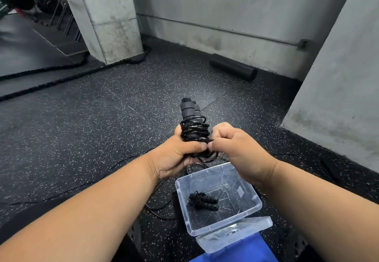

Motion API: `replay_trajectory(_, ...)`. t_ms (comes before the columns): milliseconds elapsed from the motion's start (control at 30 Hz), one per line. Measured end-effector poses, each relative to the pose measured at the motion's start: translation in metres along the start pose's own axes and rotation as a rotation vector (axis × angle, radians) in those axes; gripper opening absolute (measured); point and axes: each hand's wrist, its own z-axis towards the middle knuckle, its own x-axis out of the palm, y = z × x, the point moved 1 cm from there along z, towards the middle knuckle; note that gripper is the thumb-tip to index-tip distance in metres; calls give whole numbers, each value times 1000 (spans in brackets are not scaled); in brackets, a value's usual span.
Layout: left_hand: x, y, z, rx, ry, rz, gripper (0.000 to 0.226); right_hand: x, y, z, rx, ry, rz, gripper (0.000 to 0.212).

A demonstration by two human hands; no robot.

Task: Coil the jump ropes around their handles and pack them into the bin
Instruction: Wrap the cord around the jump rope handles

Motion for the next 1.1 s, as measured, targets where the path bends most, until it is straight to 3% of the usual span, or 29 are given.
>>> replay_trajectory(200, 0, 0, 2, 41, -16, 118, 78, 5, 1, -6, -53, 13, -191, 29)
replay_trajectory(300, 2, 4, 3, 101, -18, 146, 68, 10, 3, -7, -202, 63, -532, 25)
replay_trajectory(367, 1, 8, 3, 60, 13, 138, 73, 13, 7, -10, -333, 75, -713, 21)
replay_trajectory(433, 1, 9, 0, 11, 37, 133, 65, 12, 9, -14, -267, 109, -619, 22)
replay_trajectory(500, 3, 8, -3, -23, 72, 99, 49, 8, 12, -13, -72, 120, -257, 22)
replay_trajectory(600, 5, 6, -1, -22, 139, -42, 49, 3, 14, -6, 83, 99, 247, 17)
replay_trajectory(700, 7, 3, -1, -13, 204, -91, 46, -2, 14, -2, 151, 109, 437, 30)
replay_trajectory(767, 9, 2, -1, -29, 231, -90, 49, -4, 15, -2, 112, 108, 392, 18)
replay_trajectory(900, 16, 5, -7, -78, 194, 48, 61, -14, 12, 2, -13, -23, -105, 14)
replay_trajectory(1033, 19, 14, -11, -112, 203, 76, 96, -21, 4, 5, -8, -108, -94, 8)
replay_trajectory(1100, 24, 17, -13, -100, 154, 91, 101, -17, -2, 6, 17, -103, -61, 9)
